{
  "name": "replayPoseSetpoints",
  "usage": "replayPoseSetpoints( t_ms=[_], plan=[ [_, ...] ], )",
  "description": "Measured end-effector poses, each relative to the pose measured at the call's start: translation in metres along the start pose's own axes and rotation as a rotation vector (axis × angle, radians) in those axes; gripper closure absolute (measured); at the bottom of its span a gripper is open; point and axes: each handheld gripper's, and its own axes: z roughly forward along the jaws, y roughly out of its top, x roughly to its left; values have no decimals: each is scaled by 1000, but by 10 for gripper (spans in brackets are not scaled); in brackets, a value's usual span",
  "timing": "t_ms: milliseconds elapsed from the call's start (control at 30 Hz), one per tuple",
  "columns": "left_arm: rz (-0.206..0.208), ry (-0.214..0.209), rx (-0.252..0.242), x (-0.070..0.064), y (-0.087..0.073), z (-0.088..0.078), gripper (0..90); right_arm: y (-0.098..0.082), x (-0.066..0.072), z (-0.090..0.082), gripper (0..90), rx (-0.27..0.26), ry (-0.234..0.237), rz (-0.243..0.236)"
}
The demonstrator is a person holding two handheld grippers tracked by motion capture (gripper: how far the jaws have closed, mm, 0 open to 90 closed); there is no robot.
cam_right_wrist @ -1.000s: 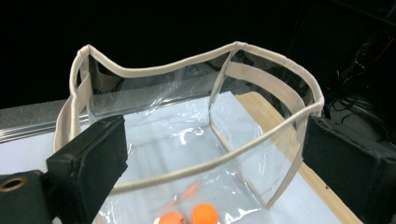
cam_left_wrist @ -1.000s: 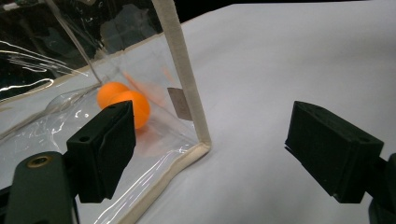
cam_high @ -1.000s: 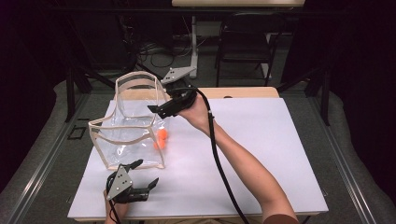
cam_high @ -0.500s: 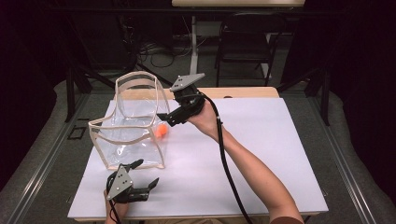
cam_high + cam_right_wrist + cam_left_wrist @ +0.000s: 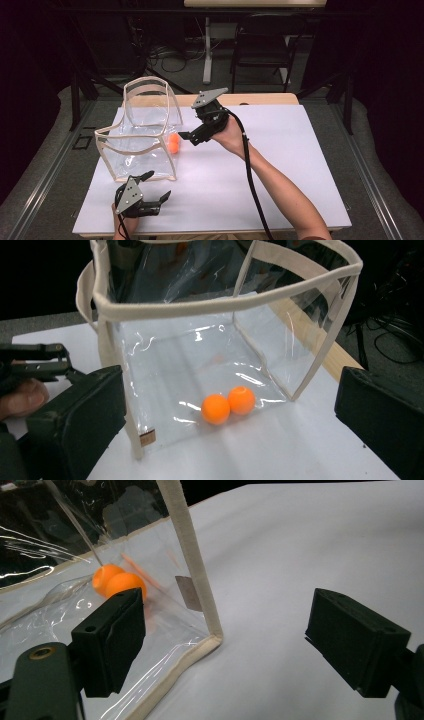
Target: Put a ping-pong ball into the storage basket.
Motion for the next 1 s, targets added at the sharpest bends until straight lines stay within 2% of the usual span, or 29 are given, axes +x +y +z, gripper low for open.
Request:
replayPoseSetpoints(
  t_ms=[233,533,1000],
  plan=[
    [-11,13,-4,-1,-1,-4,158,-14,6,-3,0,25,6,-1],
    [-11,24,3,-1,-2,-7,158,-35,8,-8,0,42,22,21],
    [-8,21,8,-2,-3,-7,158,-70,15,-9,0,90,18,41]
  ],
)
